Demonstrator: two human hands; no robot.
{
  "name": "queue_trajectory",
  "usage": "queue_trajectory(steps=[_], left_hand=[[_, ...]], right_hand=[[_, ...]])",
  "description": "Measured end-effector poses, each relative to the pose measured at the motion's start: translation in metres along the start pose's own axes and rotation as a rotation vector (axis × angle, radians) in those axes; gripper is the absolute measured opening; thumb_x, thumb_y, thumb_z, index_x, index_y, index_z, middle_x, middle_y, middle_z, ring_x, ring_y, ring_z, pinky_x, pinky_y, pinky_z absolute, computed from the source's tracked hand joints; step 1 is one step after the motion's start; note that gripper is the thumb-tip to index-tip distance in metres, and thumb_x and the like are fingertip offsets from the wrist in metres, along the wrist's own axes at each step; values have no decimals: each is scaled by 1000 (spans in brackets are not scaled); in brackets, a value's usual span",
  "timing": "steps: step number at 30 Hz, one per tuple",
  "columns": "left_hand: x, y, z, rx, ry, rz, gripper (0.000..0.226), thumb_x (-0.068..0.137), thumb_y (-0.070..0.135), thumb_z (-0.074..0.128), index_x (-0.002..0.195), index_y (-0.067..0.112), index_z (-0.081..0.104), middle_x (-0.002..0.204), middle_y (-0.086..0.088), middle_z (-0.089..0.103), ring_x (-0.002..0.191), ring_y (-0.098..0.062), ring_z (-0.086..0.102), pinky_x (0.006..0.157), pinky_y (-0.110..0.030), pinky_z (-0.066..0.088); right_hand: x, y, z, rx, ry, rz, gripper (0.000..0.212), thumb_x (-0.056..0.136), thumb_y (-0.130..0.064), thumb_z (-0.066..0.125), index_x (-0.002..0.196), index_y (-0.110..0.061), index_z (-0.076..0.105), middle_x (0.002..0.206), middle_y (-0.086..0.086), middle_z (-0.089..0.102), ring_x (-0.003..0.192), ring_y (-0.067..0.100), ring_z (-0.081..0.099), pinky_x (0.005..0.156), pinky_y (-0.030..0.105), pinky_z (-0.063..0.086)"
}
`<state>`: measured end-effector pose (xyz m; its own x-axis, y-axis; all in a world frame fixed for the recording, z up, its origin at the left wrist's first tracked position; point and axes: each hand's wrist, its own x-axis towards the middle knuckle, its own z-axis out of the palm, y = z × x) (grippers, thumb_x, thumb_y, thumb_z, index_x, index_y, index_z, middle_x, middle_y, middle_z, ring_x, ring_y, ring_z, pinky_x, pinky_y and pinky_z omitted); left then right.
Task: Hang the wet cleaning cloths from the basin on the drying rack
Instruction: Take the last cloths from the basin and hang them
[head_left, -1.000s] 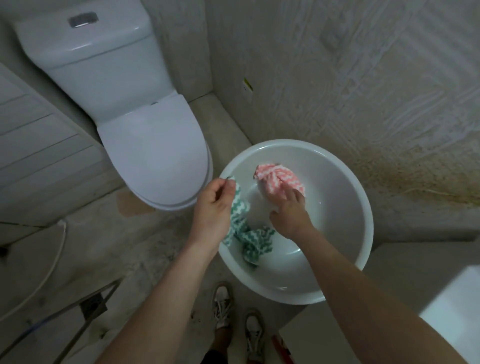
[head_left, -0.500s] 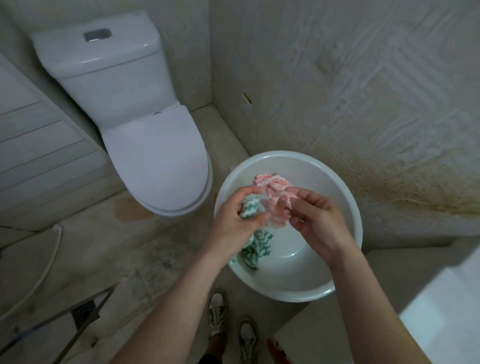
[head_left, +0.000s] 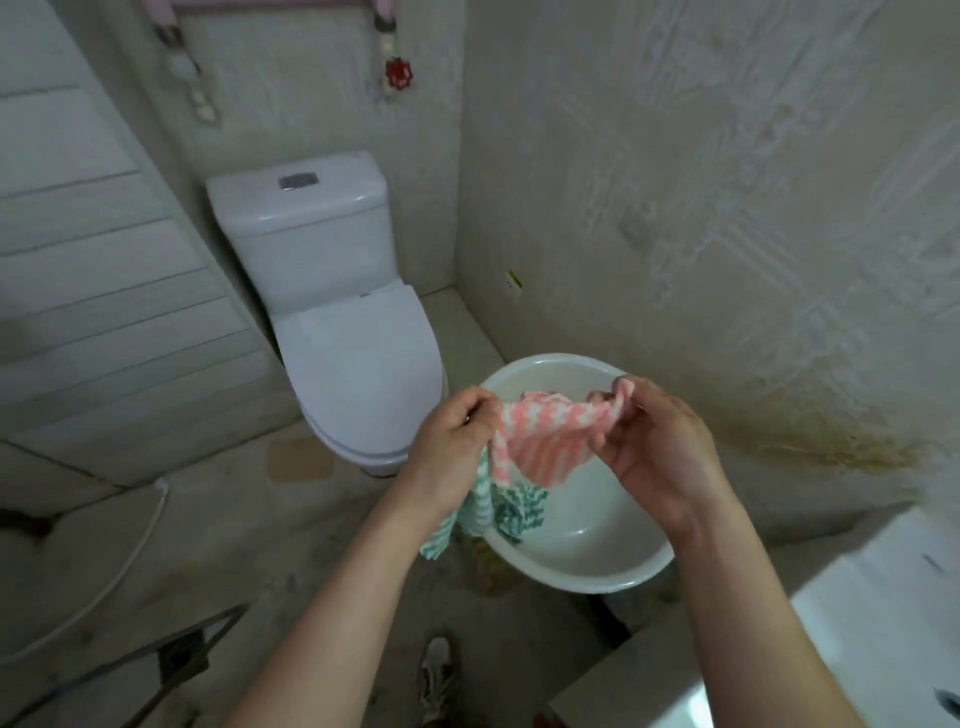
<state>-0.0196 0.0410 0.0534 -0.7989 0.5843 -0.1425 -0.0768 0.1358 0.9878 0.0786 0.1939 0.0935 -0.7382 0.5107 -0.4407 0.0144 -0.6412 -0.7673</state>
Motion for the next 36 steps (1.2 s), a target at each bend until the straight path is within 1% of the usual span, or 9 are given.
queue_trajectory(steps=[3,10,15,18,20,23,26,32,36], left_hand=[[-22,22,-9,101,86,61,30,96,15,49,68,24,50,59,14,47,59,3,42,62,-22,34],[-93,47,-44,389,242,190,21,92,22,57,73,29,52,63,14,51,60,2,45,62,-26,38],[-155,71,-83,255,245,92,10,70,26,64,79,28,59,77,0,54,70,-11,47,68,-29,37],[-196,77,-108,126,268,50,24,78,-1,67,90,19,60,75,-4,52,68,-12,45,62,-20,36],[-213,83,-112,58,255,61,27,79,-9,66,90,16,61,70,-3,57,65,-10,52,64,-16,42],[-253,83,-128,25,319,95,26,74,-11,69,85,11,63,66,-2,65,62,-7,61,63,-16,50],[-288,77,-150,82,420,97,24,71,-7,74,78,13,64,58,8,62,53,0,56,56,-12,46],[-380,61,-208,377,544,-11,18,72,15,81,81,21,67,65,3,47,53,-4,40,52,-20,32],[-446,41,-238,389,559,-178,20,68,30,84,68,18,67,51,10,46,49,-5,38,50,-21,28]], right_hand=[[-12,1,11,-241,-37,-80,24,94,-11,48,70,-13,55,64,7,54,55,15,54,46,24,44],[-58,8,47,-1305,-568,-362,12,82,-22,72,75,-29,66,61,-11,58,56,2,50,56,19,40],[-94,27,83,-792,-637,-187,20,87,-1,57,73,-8,69,58,-1,58,54,8,50,59,26,38],[-118,45,103,-616,-717,-78,11,83,-23,62,77,-17,69,65,-1,63,63,12,57,66,31,41],[-134,51,110,-744,-864,-90,21,81,-39,67,95,-24,67,76,-3,66,75,11,61,72,28,45],[-172,71,137,-962,-1213,-71,39,87,-11,69,122,-23,55,79,-18,70,75,-7,62,70,11,47],[-194,101,164,-1189,-1233,-296,14,84,-21,74,96,-17,71,78,2,69,72,2,56,73,34,52],[-242,153,209,-1387,-1250,-373,37,73,-47,77,60,-15,64,50,1,54,48,10,46,53,27,36],[-286,189,232,-1363,-1312,-438,33,70,-44,80,56,-21,61,59,1,57,53,9,48,53,26,36]])
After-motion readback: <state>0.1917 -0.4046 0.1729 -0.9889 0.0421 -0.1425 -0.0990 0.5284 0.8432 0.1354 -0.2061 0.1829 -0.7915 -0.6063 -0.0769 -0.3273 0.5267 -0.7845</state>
